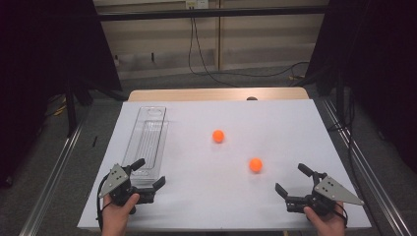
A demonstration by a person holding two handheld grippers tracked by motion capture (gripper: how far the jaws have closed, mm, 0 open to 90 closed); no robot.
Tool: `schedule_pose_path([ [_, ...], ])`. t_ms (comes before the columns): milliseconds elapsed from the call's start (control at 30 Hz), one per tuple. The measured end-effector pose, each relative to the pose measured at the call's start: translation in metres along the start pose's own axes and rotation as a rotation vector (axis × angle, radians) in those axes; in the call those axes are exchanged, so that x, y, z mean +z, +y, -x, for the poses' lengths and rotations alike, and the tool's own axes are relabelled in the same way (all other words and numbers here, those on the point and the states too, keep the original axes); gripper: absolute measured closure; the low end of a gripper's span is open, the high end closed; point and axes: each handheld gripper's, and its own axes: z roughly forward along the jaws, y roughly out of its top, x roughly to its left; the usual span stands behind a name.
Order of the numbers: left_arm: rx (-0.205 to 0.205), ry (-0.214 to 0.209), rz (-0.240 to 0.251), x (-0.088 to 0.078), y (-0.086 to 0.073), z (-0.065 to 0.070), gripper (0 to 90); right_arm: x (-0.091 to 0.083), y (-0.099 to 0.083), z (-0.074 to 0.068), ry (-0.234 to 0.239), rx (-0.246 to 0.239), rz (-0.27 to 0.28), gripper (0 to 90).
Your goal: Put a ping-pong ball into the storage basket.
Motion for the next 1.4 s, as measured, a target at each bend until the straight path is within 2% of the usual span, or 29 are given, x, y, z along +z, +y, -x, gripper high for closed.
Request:
schedule_pose_path([
  [633, -0.002, -0.029, -0.003, 0.007, 0.004, 0.005, 1.5, -0.002, 0.0, 0.0, 0.003, 0.0, 0.002, 0.0],
  [767, 0.014, -0.04, -0.005, 0.009, 0.006, 0.008, 1.5, -0.003, 0.001, 0.0, 0.002, -0.001, 0.005, 0.0],
  [1133, 0.009, -0.079, -0.004, 0.017, 0.012, 0.019, 1.3, -0.002, 0.002, -0.001, 0.016, -0.008, 0.008, 0.2],
  [1400, 0.011, -0.102, -0.037, 0.028, 0.017, 0.029, 1.1, -0.002, 0.001, -0.001, 0.02, -0.004, 0.009, 0.3],
])
